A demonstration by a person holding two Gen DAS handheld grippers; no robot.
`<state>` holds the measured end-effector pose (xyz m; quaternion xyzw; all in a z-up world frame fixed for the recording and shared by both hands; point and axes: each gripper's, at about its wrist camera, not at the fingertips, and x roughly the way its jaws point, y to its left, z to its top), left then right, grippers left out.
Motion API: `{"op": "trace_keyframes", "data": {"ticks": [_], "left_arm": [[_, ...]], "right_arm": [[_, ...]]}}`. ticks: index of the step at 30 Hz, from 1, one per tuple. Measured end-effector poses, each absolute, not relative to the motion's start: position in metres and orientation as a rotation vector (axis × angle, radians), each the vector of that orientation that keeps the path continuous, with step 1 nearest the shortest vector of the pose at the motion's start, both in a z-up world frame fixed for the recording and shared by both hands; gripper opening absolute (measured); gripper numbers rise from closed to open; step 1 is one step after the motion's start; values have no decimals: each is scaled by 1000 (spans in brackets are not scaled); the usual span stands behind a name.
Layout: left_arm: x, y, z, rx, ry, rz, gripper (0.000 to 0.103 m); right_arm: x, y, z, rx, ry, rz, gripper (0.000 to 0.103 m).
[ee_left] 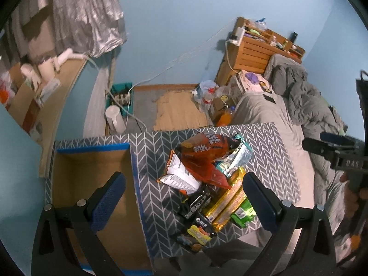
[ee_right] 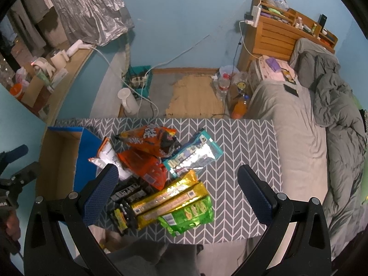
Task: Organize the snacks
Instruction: 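Lower the left gripper onto the black snack bag while the right gripper reaches the green bag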
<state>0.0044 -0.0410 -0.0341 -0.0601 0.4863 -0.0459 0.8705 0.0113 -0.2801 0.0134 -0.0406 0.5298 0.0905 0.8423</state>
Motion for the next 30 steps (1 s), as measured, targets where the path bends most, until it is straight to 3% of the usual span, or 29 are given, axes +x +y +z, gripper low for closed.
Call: {"op": "trace_keyframes", "data": {"ticks": [30], "left_arm": [[-11, -97, -172, -18, 1198, -273, 103]], "right_arm": [[-12, -335, -155, 70, 1404, -13, 102]]}}
